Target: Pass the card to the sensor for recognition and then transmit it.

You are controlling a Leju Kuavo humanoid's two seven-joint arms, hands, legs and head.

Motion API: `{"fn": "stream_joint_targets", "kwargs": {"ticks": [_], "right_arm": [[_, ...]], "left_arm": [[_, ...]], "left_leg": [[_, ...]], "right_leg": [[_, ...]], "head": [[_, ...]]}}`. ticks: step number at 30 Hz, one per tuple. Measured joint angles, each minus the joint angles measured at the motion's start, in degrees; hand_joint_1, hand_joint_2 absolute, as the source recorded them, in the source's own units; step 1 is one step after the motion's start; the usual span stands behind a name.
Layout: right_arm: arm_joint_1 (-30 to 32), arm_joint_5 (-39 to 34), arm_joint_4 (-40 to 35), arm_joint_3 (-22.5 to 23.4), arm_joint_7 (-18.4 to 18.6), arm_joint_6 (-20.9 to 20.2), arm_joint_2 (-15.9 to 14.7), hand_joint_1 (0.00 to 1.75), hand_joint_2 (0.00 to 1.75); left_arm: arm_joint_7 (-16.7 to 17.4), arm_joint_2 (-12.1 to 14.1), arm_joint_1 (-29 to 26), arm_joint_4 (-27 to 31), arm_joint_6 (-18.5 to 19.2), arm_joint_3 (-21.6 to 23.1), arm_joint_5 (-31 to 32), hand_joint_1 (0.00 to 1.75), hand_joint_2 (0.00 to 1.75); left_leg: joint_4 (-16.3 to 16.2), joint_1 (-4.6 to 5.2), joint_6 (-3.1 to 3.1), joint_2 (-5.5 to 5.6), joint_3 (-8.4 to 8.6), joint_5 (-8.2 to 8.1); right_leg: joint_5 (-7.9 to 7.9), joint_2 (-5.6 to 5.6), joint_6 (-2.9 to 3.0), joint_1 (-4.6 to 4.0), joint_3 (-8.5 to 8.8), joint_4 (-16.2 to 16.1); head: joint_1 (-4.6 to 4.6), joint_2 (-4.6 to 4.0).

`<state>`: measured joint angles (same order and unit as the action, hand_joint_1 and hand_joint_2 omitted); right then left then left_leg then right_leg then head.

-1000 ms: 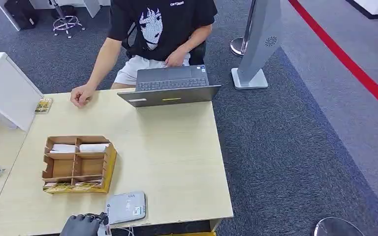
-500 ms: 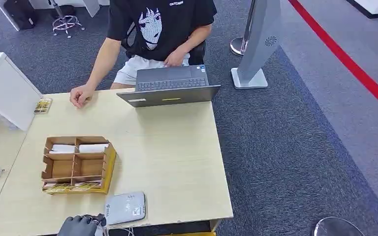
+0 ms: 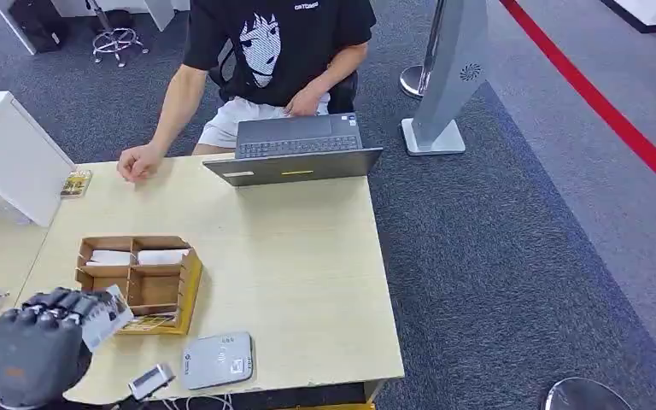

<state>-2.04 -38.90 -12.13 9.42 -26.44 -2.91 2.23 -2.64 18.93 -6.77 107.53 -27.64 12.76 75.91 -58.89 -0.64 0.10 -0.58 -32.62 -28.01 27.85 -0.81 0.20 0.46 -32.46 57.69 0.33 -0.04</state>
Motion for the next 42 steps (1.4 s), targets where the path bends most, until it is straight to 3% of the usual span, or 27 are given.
{"fn": "stream_joint_targets", "kwargs": {"ticks": [2,4,7,9,16,28,29,30,42], "right_arm": [[-0.54,1.57,-0.02,-0.02,1.18,0.26,-0.04,0.0,1.75],[-1.65,3.04,-0.02,-0.09,2.73,1.09,-0.04,0.0,1.75],[-3.08,3.98,-0.02,-0.09,3.69,0.96,-0.04,0.0,1.75],[-3.21,4.44,-0.02,-0.09,4.11,1.49,-0.04,0.0,1.75],[-2.63,5.31,0.09,-0.09,4.24,1.81,-0.04,0.0,1.75],[-2.66,5.99,0.17,-0.09,4.17,1.95,0.04,0.0,1.75],[-2.68,6.01,0.17,-0.09,4.17,1.95,0.06,0.0,1.75],[-2.67,6.12,0.17,-0.09,4.17,1.99,0.09,0.0,1.75],[-2.5,6.66,0.28,-0.09,4.24,2.67,0.22,0.0,1.75]], "left_arm": [[0.81,0.61,7.45,-3.72,7.06,-4.0,-0.59,1.75,1.75],[1.33,2.07,17.79,-12.21,13.11,-7.39,-1.18,1.75,1.75],[1.24,4.19,32.17,-26.62,14.33,-10.33,-1.36,1.75,1.75],[0.89,5.24,36.85,-31.36,13.84,-11.01,-1.27,1.75,1.75],[2.14,6.38,38.59,-35.84,14.17,-11.49,0.02,1.75,1.75],[1.99,5.81,39.34,-38.36,12.58,-11.45,0.87,1.75,1.75],[1.88,5.73,39.34,-38.36,12.43,-11.45,0.87,0.54,1.75],[1.81,5.62,39.34,-38.36,12.14,-11.45,0.87,0.0,1.75],[1.46,4.24,37.96,-36.28,9.89,-11.45,-0.35,0.0,1.75]], "left_leg": [[0.0,-0.03,0.06,0.17,-0.06,0.22],[0.0,-0.09,0.19,0.22,-0.17,0.43],[0.03,-0.16,0.37,0.04,-0.26,0.62],[0.03,-0.14,0.37,-0.23,-0.2,0.62],[0.02,-0.1,0.31,-0.29,-0.38,0.58],[0.02,-0.11,0.32,-0.51,-0.41,0.58],[0.02,-0.11,0.32,-0.55,-0.41,0.57],[0.02,-0.11,0.36,-0.62,-0.41,0.54],[0.02,-0.11,0.35,-0.6,-0.48,0.52]], "right_leg": [[-0.12,-0.16,0.15,-0.04,-0.05,0.02],[-0.32,-0.21,0.23,-0.1,-0.15,0.09],[-0.64,-0.04,0.4,-0.17,-0.29,0.15],[-0.65,0.2,0.4,-0.16,-0.29,0.17],[-0.64,0.28,0.38,-0.13,-0.51,0.13],[-0.68,0.48,0.37,-0.13,-0.63,0.14],[-0.68,0.53,0.37,-0.13,-0.64,0.14],[-0.68,0.61,0.37,-0.13,-0.68,0.14],[-0.67,0.58,0.35,-0.13,-0.7,0.13]], "head": [[-0.02,0.0],[0.0,0.0],[0.04,0.0],[0.07,0.0],[0.04,0.0],[0.04,0.0],[0.02,0.0],[0.04,0.0],[0.02,0.0]]}}
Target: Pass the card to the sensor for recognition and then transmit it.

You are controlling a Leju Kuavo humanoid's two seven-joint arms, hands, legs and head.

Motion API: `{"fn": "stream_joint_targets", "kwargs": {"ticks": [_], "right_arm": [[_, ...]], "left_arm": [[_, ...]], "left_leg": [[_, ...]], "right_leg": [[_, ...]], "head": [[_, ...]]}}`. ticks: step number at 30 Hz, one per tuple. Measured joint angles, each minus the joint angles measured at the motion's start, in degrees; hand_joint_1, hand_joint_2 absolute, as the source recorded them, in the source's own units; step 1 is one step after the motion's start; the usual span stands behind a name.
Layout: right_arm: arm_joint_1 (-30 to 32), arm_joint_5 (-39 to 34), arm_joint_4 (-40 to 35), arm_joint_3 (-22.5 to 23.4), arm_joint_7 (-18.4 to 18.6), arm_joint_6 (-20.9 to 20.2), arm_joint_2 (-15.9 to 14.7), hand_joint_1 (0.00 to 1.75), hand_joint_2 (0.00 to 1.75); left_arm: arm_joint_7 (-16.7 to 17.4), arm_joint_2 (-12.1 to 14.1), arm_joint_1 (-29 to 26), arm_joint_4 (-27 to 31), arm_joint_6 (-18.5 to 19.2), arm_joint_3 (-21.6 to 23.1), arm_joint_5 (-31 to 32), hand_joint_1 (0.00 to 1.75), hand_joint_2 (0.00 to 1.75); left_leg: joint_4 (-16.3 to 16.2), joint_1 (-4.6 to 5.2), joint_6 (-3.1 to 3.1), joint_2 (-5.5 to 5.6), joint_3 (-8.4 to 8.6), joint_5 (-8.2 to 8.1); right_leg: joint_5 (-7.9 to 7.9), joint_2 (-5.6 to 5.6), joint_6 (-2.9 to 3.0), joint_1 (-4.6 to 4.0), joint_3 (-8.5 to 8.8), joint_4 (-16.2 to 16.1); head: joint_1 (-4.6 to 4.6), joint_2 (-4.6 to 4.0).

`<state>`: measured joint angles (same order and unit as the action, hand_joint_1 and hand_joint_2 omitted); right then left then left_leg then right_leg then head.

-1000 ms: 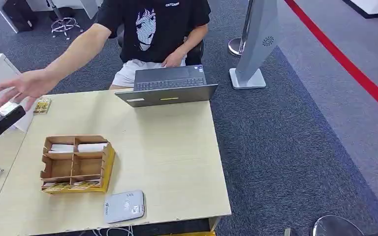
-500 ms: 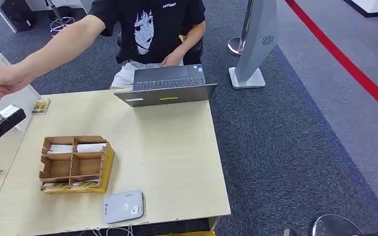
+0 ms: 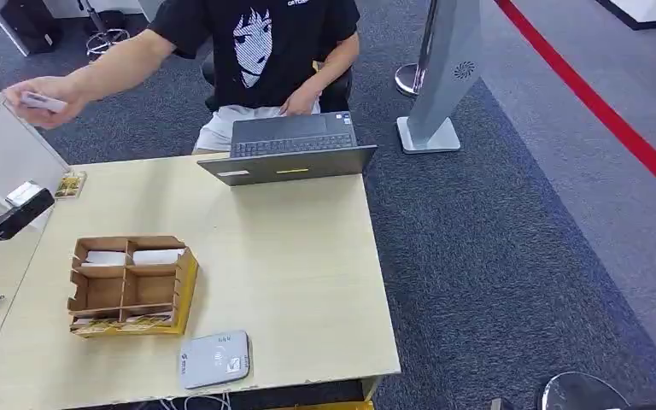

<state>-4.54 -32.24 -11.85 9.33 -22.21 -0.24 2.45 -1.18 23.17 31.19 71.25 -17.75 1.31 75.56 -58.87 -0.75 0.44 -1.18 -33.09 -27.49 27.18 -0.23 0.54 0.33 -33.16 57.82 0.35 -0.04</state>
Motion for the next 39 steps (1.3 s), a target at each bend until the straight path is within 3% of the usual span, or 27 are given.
{"fn": "stream_joint_targets", "kwargs": {"ticks": [9,13,16,20,26,29,33,36,39], "right_arm": [[0.41,-0.15,0.11,0.13,-0.77,-0.24,0.11,0.0,1.75],[1.6,-1.58,0.2,1.42,-1.14,0.33,0.13,0.0,1.75],[2.32,-2.93,0.33,3.34,-1.09,1.6,0.13,0.0,1.75],[2.85,-2.91,0.46,4.76,-0.59,3.34,0.13,0.0,1.75],[3.1,-3.95,0.55,6.66,1.57,5.24,0.37,0.0,1.75],[3.15,-4.48,0.57,7.78,3.22,6.58,0.92,0.0,1.75],[3.16,-4.31,0.57,8.96,4.31,6.21,1.03,0.0,1.75],[3.17,-3.69,0.57,9.27,4.2,5.57,1.03,0.0,1.75],[3.12,-2.86,0.57,9.29,3.96,5.2,1.03,0.0,1.75]], "left_arm": [[-3.19,-1.47,-5.03,6.0,-3.48,-0.81,-4.94,0.0,1.75],[-7.28,-3.37,-15.99,17.13,-6.1,-1.53,-9.95,0.0,1.75],[-11.4,-3.26,-27.39,26.72,-2.43,-1.47,-13.73,0.0,1.75],[-14.16,-1.03,-38.51,33.43,-0.2,-1.22,-12.03,0.0,1.75],[-13.58,2.4,-51.18,39.97,0.06,1.15,-11.86,0.0,1.75],[-14.19,4.57,-55.39,42.21,2.52,3.65,-20.81,0.0,1.75],[-20.45,8.0,-58.61,45.42,6.27,6.84,-37.87,0.0,1.75],[-23.35,9.29,-60.24,47.69,8.2,7.93,-42.19,0.0,1.75],[-23.85,9.68,-60.99,48.92,8.81,8.26,-43.15,0.0,1.75]], "left_leg": [[0.0,0.02,0.0,0.01,-0.03,-0.01],[0.01,0.07,-0.14,-0.14,0.0,-0.18],[0.02,0.1,-0.17,-0.22,0.06,-0.39],[0.03,0.09,-0.17,-0.16,-0.01,-0.43],[0.03,0.07,-0.13,-0.04,0.0,-0.49],[0.03,0.06,-0.13,-0.03,0.02,-0.49],[0.03,0.05,-0.14,0.01,0.02,-0.48],[0.03,0.06,-0.14,0.02,0.03,-0.48],[0.03,0.07,-0.14,0.08,0.04,-0.48]], "right_leg": [[0.0,-0.02,-0.01,0.02,0.01,0.0],[0.12,0.13,-0.07,0.06,0.03,-0.02],[0.27,0.22,-0.15,0.1,0.03,-0.02],[0.35,0.15,-0.19,0.09,0.02,-0.04],[0.41,0.03,-0.23,0.08,0.05,-0.03],[0.41,0.02,-0.23,0.07,0.05,-0.03],[0.41,-0.02,-0.22,0.06,0.1,-0.03],[0.41,-0.03,-0.22,0.06,0.12,-0.03],[0.41,-0.12,-0.23,0.07,0.16,-0.03]], "head": [[-0.02,0.0],[-0.07,0.0],[-0.09,0.0],[-0.13,0.0],[-0.07,0.0],[-0.02,0.0],[-0.02,0.0],[-0.02,0.0],[-0.02,0.0]]}}
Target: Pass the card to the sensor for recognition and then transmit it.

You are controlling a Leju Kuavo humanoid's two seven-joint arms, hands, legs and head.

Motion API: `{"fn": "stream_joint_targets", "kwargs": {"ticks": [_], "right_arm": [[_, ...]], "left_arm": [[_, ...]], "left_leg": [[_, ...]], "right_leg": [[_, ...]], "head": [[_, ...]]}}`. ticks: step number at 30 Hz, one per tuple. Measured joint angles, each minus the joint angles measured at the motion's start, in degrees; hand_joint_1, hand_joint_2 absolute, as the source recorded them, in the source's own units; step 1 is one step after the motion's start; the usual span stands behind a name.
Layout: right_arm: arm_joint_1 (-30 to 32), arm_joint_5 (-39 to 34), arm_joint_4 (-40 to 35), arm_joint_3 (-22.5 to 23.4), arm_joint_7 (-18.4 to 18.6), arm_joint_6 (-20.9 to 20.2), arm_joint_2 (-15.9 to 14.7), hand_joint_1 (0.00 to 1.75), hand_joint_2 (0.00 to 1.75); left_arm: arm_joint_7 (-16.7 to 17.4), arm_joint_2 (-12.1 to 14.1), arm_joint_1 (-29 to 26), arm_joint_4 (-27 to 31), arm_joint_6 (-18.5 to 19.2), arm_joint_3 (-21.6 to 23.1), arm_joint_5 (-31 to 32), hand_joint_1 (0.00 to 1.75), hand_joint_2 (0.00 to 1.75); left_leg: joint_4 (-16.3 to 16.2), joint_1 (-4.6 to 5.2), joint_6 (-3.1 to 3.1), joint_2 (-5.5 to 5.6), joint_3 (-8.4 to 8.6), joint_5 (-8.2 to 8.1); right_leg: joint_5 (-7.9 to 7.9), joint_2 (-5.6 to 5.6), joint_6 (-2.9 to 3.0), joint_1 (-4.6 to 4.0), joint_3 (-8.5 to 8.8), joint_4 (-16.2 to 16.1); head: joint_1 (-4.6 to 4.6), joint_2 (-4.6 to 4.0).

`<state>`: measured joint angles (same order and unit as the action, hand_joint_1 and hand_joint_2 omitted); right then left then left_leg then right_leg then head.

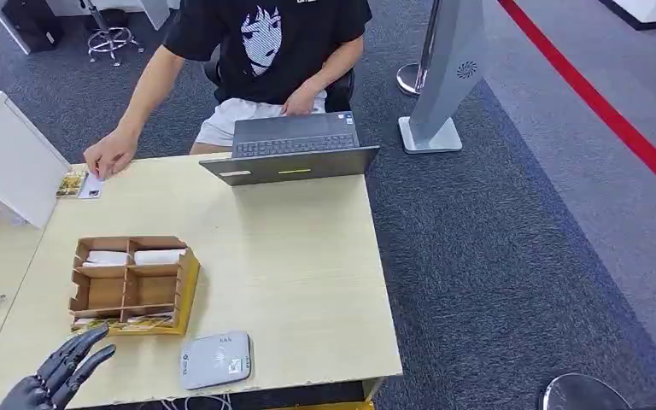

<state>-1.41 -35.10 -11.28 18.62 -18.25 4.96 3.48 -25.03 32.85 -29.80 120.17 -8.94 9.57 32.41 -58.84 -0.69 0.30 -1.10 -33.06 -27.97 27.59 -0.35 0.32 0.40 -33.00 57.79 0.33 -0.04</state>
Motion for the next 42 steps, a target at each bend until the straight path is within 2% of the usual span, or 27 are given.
{"fn": "stream_joint_targets", "kwargs": {"ticks": [3,6,10,12,14,20,25,30,37,42], "right_arm": [[0.01,0.31,0.0,0.26,-0.04,-0.15,0.0,0.0,1.75],[-0.02,0.31,0.0,0.94,0.2,0.52,0.13,0.0,1.75],[-0.08,1.13,0.0,1.29,0.28,1.07,0.57,0.0,1.75],[-0.1,1.53,0.0,1.31,0.48,1.14,0.66,0.0,1.75],[-0.14,2.18,0.0,1.33,0.63,1.09,0.68,0.0,1.75],[-0.23,3.8,0.0,1.33,1.33,0.31,0.7,0.0,1.75],[-0.25,4.04,0.0,1.33,1.44,0.2,0.7,0.0,1.75],[-0.3,5.24,0.0,1.31,1.92,0.18,0.72,0.0,1.75],[-0.39,6.82,0.0,1.31,2.6,0.02,0.81,0.0,1.75],[-0.48,6.99,0.0,1.29,2.6,0.04,0.87,0.0,1.75]], "left_arm": [[1.58,-0.18,-0.21,0.17,-0.33,-0.04,4.1,0.0,1.75],[8.25,-2.06,0.6,-0.37,-2.21,-1.37,16.14,0.0,1.75],[15.31,-4.15,2.64,-3.23,-4.54,-2.64,30.51,0.0,1.75],[17.66,-4.72,3.39,-4.87,-5.57,-3.15,35.45,0.0,1.75],[18.66,-5.05,4.02,-6.53,-6.18,-3.67,37.41,0.0,1.75],[19.32,-6.03,7.67,-14.07,-7.93,-5.03,40.83,0.0,1.75],[19.28,-6.6,9.31,-17.4,-8.07,-5.38,41.64,0.0,1.75],[20.89,-6.73,11.32,-22.33,-8.59,-5.94,45.52,0.0,1.75],[20.87,-7.32,14.35,-31.29,-15.78,-9.16,50.07,0.0,1.75],[20.87,-7.85,15.19,-34.62,-16.92,-10.23,50.47,0.0,1.75]], "left_leg": [[0.0,0.0,0.0,0.05,0.0,0.0],[0.0,0.0,-0.02,0.07,0.01,0.01],[0.0,-0.01,-0.03,0.08,0.02,0.02],[0.0,-0.02,0.0,0.08,0.03,0.05],[0.0,-0.02,0.0,0.08,0.05,0.05],[0.0,-0.02,0.0,0.1,0.04,0.05],[0.0,0.0,-0.01,0.1,0.04,0.06],[0.0,-0.01,-0.01,0.11,0.05,0.06],[0.0,-0.03,0.0,0.1,0.06,0.07],[0.0,-0.01,0.0,0.1,0.05,0.07]], "right_leg": [[0.0,-0.04,0.0,0.0,0.02,0.0],[0.0,-0.08,0.0,0.01,0.03,-0.01],[0.0,-0.1,0.0,0.0,0.05,0.0],[0.0,-0.11,0.0,-0.01,0.05,0.0],[0.0,-0.11,0.0,-0.01,0.05,0.0],[-0.01,-0.13,0.0,-0.01,0.06,0.0],[-0.01,-0.13,0.01,0.0,0.06,0.0],[-0.01,-0.13,0.01,-0.01,0.06,0.0],[-0.01,-0.12,0.01,-0.02,0.06,0.02],[-0.01,-0.13,0.01,-0.02,0.06,0.01]], "head": [[0.0,0.0],[-0.02,0.0],[0.0,0.0],[0.0,0.0],[0.0,0.0],[-0.02,0.0],[-0.02,0.0],[0.0,0.0],[-0.02,0.0],[0.0,0.0]]}}
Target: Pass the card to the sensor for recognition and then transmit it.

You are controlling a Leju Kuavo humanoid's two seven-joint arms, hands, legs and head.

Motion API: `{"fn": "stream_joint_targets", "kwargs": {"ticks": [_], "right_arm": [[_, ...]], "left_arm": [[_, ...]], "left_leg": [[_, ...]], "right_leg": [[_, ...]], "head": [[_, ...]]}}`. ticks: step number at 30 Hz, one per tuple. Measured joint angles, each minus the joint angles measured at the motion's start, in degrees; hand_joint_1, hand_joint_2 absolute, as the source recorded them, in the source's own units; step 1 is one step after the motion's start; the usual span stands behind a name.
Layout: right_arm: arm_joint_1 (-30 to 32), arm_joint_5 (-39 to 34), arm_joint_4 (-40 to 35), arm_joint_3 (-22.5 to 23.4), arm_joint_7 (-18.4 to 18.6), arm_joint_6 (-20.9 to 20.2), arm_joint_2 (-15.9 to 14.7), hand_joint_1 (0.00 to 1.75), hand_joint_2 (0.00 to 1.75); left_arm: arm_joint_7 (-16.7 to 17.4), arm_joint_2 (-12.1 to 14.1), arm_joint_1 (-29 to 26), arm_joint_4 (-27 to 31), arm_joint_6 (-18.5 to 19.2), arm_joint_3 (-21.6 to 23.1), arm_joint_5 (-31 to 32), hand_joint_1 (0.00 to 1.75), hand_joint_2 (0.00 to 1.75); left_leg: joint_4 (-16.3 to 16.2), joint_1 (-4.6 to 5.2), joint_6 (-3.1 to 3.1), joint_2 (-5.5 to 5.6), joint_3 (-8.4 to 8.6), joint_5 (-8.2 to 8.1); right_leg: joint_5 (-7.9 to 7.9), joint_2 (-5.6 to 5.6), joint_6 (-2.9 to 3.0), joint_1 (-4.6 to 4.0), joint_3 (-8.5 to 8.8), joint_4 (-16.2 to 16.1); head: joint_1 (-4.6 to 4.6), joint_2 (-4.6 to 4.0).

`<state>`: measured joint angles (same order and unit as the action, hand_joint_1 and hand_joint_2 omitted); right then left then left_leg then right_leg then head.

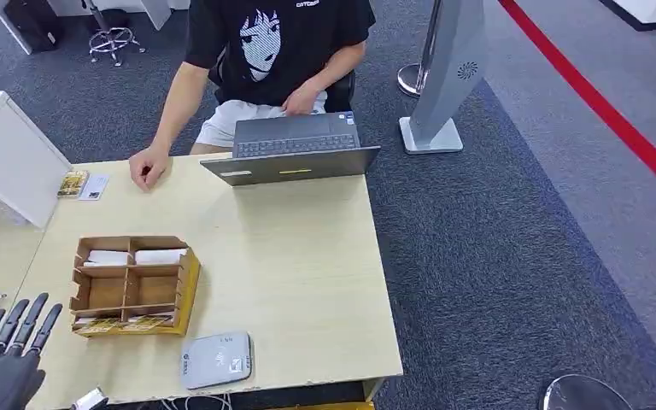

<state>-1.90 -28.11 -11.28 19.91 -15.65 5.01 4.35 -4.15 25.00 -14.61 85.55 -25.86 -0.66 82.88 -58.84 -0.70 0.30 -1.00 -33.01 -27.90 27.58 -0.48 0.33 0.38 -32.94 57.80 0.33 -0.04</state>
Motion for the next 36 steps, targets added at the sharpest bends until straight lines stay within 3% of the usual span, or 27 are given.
{"fn": "stream_joint_targets", "kwargs": {"ticks": [8,17,29,36], "right_arm": [[-0.02,0.11,0.0,-0.02,0.0,0.0,0.07,0.0,1.75],[-0.05,1.05,0.0,-0.02,0.04,0.13,0.17,0.0,1.75],[-0.17,1.75,0.0,-0.02,0.07,0.15,0.22,0.0,1.75],[-0.32,2.23,0.0,-0.02,0.46,0.22,0.31,0.0,1.75]], "left_arm": [[0.0,-0.39,0.48,-2.19,-0.31,-0.85,0.75,0.0,1.75],[2.25,-0.79,1.86,-4.98,-5.4,-1.09,2.19,0.0,1.75],[6.12,-1.75,7.42,-9.4,-8.48,4.05,2.21,0.0,1.75],[4.85,-4.46,10.61,-11.3,-8.48,4.94,2.21,0.0,1.75]], "left_leg": [[0.0,0.0,0.0,0.0,0.0,0.0],[0.0,-0.01,0.0,0.0,0.02,0.0],[-0.02,0.01,-0.01,0.01,0.04,0.01],[-0.02,0.01,-0.01,-0.01,0.04,0.01]], "right_leg": [[0.0,0.0,0.0,0.01,0.0,-0.01],[0.0,0.0,0.0,0.0,0.0,0.0],[-0.02,0.0,0.0,0.01,0.0,-0.01],[-0.02,0.01,0.0,0.01,0.0,-0.01]], "head": [[0.0,0.0],[0.0,0.0],[0.0,0.0],[0.0,0.0]]}}
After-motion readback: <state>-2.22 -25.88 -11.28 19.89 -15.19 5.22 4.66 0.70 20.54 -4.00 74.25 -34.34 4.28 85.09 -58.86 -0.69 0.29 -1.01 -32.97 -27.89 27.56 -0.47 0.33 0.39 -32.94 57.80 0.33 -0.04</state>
